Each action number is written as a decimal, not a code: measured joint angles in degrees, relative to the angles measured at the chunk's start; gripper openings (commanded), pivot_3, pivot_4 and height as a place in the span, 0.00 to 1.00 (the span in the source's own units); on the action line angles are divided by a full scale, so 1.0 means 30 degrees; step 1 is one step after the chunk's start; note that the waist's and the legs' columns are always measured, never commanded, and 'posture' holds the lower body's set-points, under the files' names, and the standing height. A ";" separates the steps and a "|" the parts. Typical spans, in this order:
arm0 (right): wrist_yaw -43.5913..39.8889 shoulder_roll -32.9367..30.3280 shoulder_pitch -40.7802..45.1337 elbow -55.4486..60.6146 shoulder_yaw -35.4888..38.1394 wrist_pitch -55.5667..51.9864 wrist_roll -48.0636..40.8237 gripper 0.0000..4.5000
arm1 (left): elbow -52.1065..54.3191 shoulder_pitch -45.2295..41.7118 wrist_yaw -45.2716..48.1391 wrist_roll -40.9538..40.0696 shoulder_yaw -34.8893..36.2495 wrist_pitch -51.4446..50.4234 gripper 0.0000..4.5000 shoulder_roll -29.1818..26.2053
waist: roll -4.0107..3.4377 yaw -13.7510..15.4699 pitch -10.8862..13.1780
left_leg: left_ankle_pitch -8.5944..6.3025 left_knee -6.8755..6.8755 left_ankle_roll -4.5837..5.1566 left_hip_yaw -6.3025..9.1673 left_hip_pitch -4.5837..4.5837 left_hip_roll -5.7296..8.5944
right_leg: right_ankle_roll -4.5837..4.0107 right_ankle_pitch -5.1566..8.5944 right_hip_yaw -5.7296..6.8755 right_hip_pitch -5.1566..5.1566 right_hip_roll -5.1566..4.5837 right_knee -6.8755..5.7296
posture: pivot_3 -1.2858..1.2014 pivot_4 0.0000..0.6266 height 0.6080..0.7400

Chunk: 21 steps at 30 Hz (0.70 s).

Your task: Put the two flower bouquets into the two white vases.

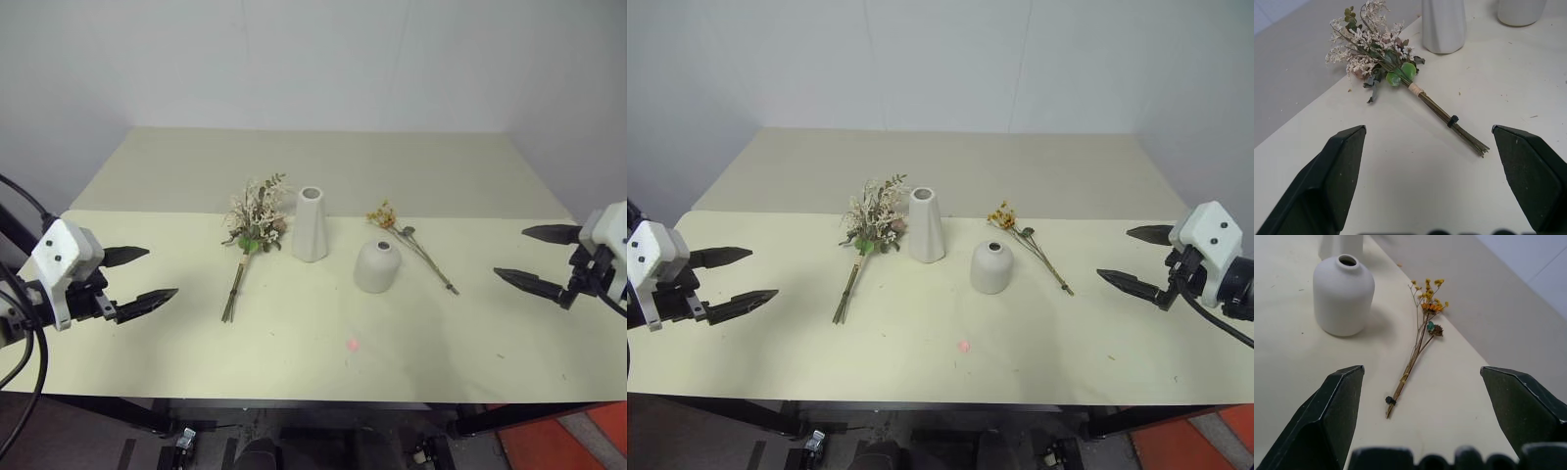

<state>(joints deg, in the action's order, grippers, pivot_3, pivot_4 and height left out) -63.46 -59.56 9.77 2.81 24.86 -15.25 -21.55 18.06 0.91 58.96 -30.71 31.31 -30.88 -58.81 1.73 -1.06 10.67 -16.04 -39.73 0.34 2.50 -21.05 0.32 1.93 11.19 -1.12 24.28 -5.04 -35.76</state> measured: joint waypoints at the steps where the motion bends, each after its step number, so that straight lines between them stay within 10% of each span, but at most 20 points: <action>1: -0.0010 0.0000 -0.0052 0.0009 0.0003 0.0000 -0.0002 1.00 | 0.0000 -0.0028 -0.0004 0.0000 -0.0001 0.0052 1.00 0.0032 | 0.0000 0.0001 0.0000 | 0.0000 -0.0001 0.0000 0.0000 0.0000 0.0000 | 0.0001 0.0000 0.0000 0.0000 0.0000 0.0000 | 0.52 0.24 1.00; 21: 0.0559 0.0025 -0.0044 0.0558 0.0051 -0.0210 -0.0390 1.00 | 0.0477 0.0703 -0.0794 0.0805 0.0186 0.0341 1.00 0.0353 | -0.0002 0.0044 0.0002 | -0.0003 0.0002 0.0000 -0.0006 -0.0007 -0.0031 | -0.0022 0.0015 -0.0001 0.0005 0.0028 0.0004 | 0.52 0.24 1.00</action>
<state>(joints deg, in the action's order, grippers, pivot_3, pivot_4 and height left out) -61.79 -59.49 9.64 4.48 25.01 -15.88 -22.72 19.49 3.02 56.58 -28.30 31.87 -29.85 -57.75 1.73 -0.92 10.67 -16.04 -39.72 0.34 2.49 -21.07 0.23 1.86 11.24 -1.12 24.29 -4.96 -35.75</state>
